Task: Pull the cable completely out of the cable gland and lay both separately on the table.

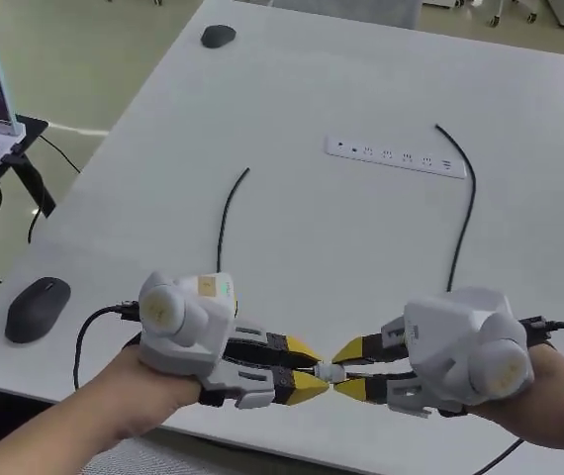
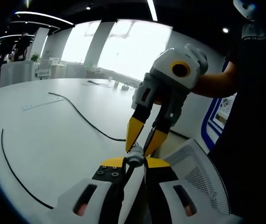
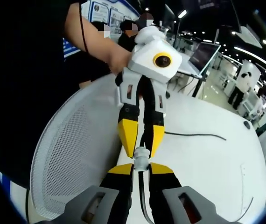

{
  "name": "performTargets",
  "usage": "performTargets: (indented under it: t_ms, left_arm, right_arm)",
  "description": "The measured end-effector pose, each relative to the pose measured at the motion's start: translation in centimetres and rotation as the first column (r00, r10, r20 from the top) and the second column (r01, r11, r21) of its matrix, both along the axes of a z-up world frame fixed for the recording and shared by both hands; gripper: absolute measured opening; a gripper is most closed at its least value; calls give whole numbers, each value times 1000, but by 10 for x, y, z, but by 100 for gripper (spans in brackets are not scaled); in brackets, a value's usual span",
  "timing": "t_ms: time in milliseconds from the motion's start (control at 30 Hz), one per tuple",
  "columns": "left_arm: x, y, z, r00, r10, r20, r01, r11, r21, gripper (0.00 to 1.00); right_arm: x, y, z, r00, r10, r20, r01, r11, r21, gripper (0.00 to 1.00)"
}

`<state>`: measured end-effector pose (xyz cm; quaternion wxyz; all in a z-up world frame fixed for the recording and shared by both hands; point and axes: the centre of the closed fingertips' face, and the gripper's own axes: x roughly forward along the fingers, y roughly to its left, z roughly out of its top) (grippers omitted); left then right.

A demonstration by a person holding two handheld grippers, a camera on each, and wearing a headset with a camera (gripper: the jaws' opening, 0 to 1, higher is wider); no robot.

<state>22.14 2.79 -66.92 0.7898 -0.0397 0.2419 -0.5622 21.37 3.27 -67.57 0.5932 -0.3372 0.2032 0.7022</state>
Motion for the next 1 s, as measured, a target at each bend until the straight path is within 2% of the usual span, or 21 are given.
performTargets:
  t_ms: [200,267,300,400,433,500,567,667,767,800,833,867,967,1000]
  left_arm:
    - [-2,0,1,1000,-7,-2,7,1000,9,15]
    - [-3,1,2,1000,-9,-19,9,1000,10,15]
    - [-2,1,3,1000,-10,-8,10,1000,12,15]
    - [-3,2,3,1000,-13,-9,13,1000,13,15]
    - [-3,2,4,1000,-14,0,14,1000,15,15]
    - [-3,2,5,1000,-20,-1,20,1000,16,15]
    - [-4,1,8,999,-27,23,27,999,21,15]
    - [-4,2,11,999,-27,24,27,1000,11,15]
    - [-5,2,12,999,-39,36,38,999,22,15]
    - [-6,2,12,998,-42,39,41,999,23,15]
    - [-6,2,12,998,-47,42,46,999,23,15]
    - [-6,2,13,997,-52,51,51,998,24,15]
    - [-6,2,15,997,-53,57,51,998,20,15]
    - [-6,2,16,997,-52,59,51,999,18,15]
  right_arm:
    - [-2,0,1,1000,-14,-22,15,1000,18,7]
    - [-3,0,2,999,-21,-39,22,999,33,8]
    - [-3,0,3,999,-24,-39,25,999,41,8]
    - [-2,1,4,996,-50,-75,54,997,48,8]
    - [-2,1,4,995,-57,-82,62,997,49,8]
    - [-4,0,5,983,-100,-153,108,993,43,8]
    - [-1,0,8,980,-111,-163,121,991,50,8]
    - [-1,0,12,967,-142,-213,160,985,68,10]
    - [1,-2,16,954,-162,-254,189,978,86,13]
    - [-1,-3,17,935,-175,-307,210,974,83,14]
    - [-1,-4,17,922,-184,-341,224,971,81,15]
    - [2,-5,17,923,-187,-338,229,969,89,15]
    - [-1,-6,17,853,-212,-476,284,955,83,16]
    - [0,-5,18,839,-212,-501,296,951,92,16]
